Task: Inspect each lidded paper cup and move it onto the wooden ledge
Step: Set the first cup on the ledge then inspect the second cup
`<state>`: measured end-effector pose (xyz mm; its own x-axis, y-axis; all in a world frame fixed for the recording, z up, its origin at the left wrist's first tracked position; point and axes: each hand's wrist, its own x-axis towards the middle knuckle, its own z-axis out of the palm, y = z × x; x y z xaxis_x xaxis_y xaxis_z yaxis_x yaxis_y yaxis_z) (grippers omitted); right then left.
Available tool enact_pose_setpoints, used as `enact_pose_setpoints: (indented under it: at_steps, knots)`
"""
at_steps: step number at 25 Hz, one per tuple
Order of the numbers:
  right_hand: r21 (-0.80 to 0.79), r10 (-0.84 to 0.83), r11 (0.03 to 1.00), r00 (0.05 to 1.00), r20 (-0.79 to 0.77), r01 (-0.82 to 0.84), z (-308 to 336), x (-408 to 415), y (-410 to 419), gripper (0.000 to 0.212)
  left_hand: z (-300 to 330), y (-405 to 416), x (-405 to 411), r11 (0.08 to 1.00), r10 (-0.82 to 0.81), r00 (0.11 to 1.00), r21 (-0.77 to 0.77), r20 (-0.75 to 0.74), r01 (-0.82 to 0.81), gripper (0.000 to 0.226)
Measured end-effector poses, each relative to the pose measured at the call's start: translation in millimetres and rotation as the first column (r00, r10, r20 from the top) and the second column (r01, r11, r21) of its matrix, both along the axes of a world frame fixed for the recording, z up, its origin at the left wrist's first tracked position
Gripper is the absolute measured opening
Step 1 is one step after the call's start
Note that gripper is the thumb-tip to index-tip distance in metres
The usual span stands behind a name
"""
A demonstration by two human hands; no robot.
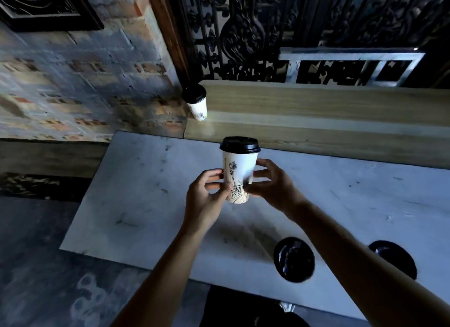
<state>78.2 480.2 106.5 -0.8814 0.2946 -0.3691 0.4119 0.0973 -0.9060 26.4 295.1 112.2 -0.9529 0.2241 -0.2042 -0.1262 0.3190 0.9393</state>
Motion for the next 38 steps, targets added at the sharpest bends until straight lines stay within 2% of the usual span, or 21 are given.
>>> enact_pose_setpoints:
  at_steps: [3, 6, 13, 20, 23, 27, 29, 35, 38]
  knots:
    - [0.12, -0.025, 0.992, 0.999, -0.023, 0.028, -18.6, -67.7, 17.4, 0.065, -26.0, 27.4, -69.8, 1.0, 0.006, 0.999, 0.012, 0.048, -0.006, 0.028]
    - [0.158, -0.083, 0.983, 0.995, -0.05, 0.09, -51.6, -143.5, 38.5, 0.068, -64.1, 59.5, -148.7, 0.996, 0.017, 0.99, 0.089, 0.137, -0.029, 0.027]
    - [0.153, -0.19, 0.966, 0.973, -0.13, 0.209, -132.6, -276.7, 80.6, 0.065, -138.5, 123.7, -285.5, 0.979, -0.042, 0.994, 0.204, 0.096, 0.022, 0.042]
    - [0.141, -0.293, 0.938, 0.941, -0.169, 0.317, -155.0, -297.5, 76.0, 0.066, -175.1, 135.1, -312.1, 0.954, -0.012, 0.975, 0.295, 0.223, -0.056, 0.041]
    - [0.155, -0.312, 0.93, 0.939, -0.145, 0.333, -160.6, -293.4, 75.6, 0.064, -180.5, 138.3, -308.8, 0.954, -0.021, 0.975, 0.298, 0.221, -0.047, 0.037]
    - [0.165, -0.319, 0.926, 0.938, -0.135, 0.338, -166.4, -287.8, 79.2, 0.065, -182.2, 146.0, -299.3, 0.95, -0.058, 0.971, 0.31, 0.233, -0.018, 0.047]
    - [0.168, -0.33, 0.922, 0.935, -0.134, 0.349, -167.3, -284.9, 85.3, 0.065, -184.1, 151.8, -297.1, 0.947, -0.065, 0.971, 0.322, 0.231, -0.013, 0.043]
    - [0.109, -0.302, 0.944, 0.948, -0.097, 0.312, -175.1, -277.6, 91.9, 0.073, -186.6, 161.8, -291.9, 0.964, -0.072, 0.966, 0.265, 0.247, 0.004, 0.046]
    - [0.149, -0.293, 0.945, 0.956, -0.001, 0.29, -173.2, -265.4, 96.5, 0.083, -189.6, 150.2, -289.2, 0.988, 0.008, 0.973, 0.146, 0.232, -0.043, 0.052]
